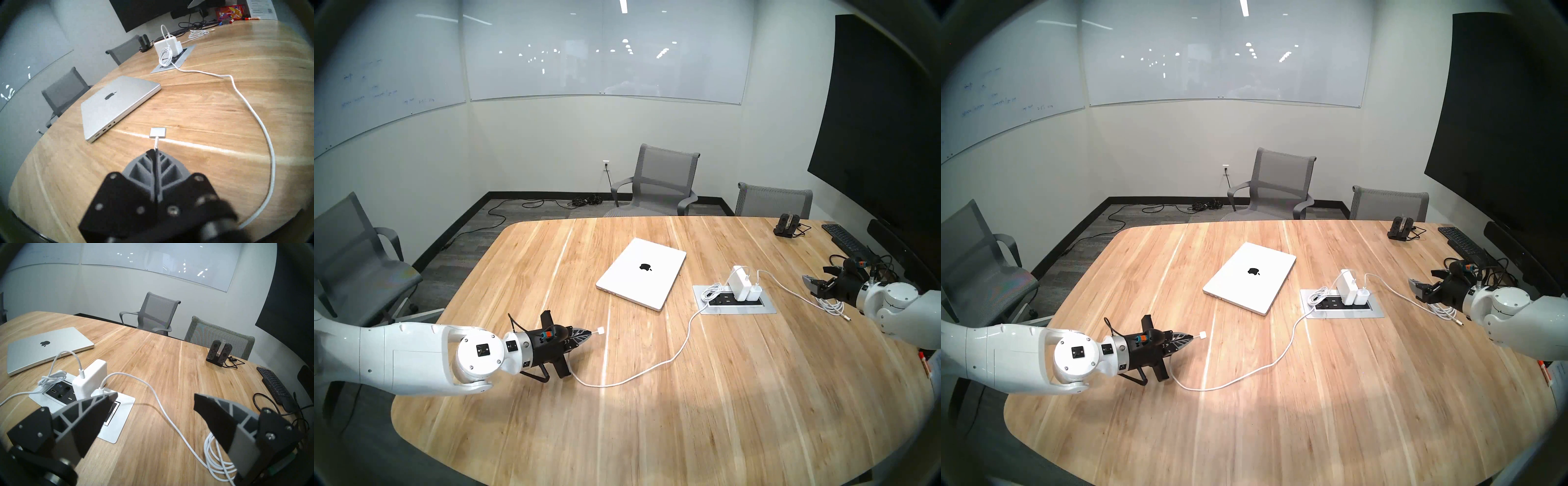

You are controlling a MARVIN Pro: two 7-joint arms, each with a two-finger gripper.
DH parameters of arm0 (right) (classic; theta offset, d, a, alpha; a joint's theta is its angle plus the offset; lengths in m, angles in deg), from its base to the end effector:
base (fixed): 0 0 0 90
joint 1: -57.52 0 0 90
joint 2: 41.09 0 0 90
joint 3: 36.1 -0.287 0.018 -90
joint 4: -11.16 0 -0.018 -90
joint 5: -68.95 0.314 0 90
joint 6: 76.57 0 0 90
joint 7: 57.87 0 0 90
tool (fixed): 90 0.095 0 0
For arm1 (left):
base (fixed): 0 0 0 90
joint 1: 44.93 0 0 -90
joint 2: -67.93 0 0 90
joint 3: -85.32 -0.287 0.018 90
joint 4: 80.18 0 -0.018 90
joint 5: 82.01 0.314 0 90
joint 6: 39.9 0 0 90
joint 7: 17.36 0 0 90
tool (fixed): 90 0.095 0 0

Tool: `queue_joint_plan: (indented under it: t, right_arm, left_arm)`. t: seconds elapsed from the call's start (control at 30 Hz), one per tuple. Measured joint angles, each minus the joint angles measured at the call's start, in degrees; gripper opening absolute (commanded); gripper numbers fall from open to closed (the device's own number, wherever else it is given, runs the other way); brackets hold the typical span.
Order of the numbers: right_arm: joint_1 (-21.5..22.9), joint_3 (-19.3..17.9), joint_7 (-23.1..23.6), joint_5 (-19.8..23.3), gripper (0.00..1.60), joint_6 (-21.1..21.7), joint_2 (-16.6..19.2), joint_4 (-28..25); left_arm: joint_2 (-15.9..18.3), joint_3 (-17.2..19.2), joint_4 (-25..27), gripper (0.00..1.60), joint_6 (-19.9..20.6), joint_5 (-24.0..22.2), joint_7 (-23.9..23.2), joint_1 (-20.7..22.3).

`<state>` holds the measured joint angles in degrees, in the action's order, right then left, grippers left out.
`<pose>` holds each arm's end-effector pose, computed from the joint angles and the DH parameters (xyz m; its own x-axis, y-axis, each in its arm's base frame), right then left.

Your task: Plug the charging cable into the port of a MacBook

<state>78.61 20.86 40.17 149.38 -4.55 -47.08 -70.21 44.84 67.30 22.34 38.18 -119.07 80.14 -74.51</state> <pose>0.3859 -0.3197 -0.2103 0.2985 0.2676 0.9161 0.2045 -0.9555 0.2125 0.3400 0.0339 -0.3176 -0.0475 -0.5932 0.8037 -0.7769 -0.4838 -0.4030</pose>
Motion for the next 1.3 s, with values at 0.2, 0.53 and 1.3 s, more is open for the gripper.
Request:
queue_joint_plan:
  t: [0.2,0.53,1.3]
  right_arm:
    - [0.0,0.0,0.0,0.0,1.6,0.0,0.0,0.0]
    - [0.0,0.0,0.0,0.0,1.6,0.0,0.0,0.0]
    - [0.0,0.0,0.0,0.0,1.6,0.0,0.0,0.0]
  left_arm:
    - [0.6,0.3,0.4,0.0,0.7,-1.1,2.4,-0.1]
    - [0.1,0.8,0.8,0.0,3.6,-3.3,4.9,0.0]
    - [-5.0,1.2,-2.3,0.0,2.5,-8.8,12.4,-3.3]
